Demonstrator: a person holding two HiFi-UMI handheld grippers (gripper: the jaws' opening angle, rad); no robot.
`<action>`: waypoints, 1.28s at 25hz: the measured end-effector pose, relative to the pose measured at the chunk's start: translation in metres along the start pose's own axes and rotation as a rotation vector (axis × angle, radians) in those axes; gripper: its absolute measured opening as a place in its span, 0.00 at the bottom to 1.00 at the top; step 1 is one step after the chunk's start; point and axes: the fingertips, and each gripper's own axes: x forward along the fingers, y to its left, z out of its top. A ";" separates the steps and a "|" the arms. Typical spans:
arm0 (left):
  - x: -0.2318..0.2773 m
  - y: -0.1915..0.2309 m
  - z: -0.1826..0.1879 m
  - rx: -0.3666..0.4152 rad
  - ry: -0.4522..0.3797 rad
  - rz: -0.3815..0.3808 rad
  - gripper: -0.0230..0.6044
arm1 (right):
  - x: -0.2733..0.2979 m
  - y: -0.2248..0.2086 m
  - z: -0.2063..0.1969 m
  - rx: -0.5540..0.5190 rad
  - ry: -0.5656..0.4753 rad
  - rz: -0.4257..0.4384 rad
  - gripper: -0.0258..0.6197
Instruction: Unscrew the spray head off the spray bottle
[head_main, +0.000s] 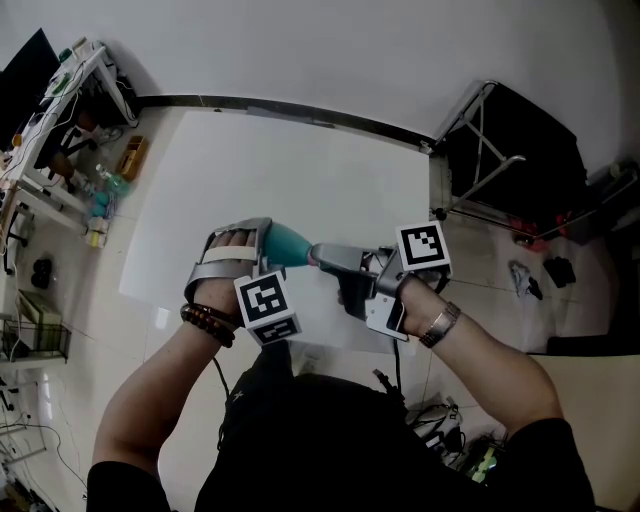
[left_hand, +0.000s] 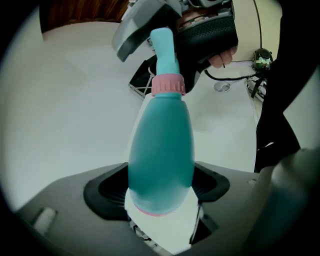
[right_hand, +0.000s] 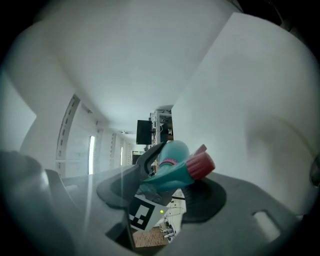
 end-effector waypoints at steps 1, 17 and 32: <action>0.000 0.000 0.000 0.008 0.006 0.010 0.67 | 0.000 -0.001 -0.001 -0.001 0.005 0.001 0.41; -0.001 -0.006 -0.007 0.014 -0.006 -0.012 0.67 | 0.013 -0.005 -0.008 -0.415 0.128 -0.188 0.22; 0.003 -0.048 -0.004 -0.081 -0.060 -0.350 0.67 | 0.015 -0.007 -0.034 -1.743 0.599 -0.530 0.22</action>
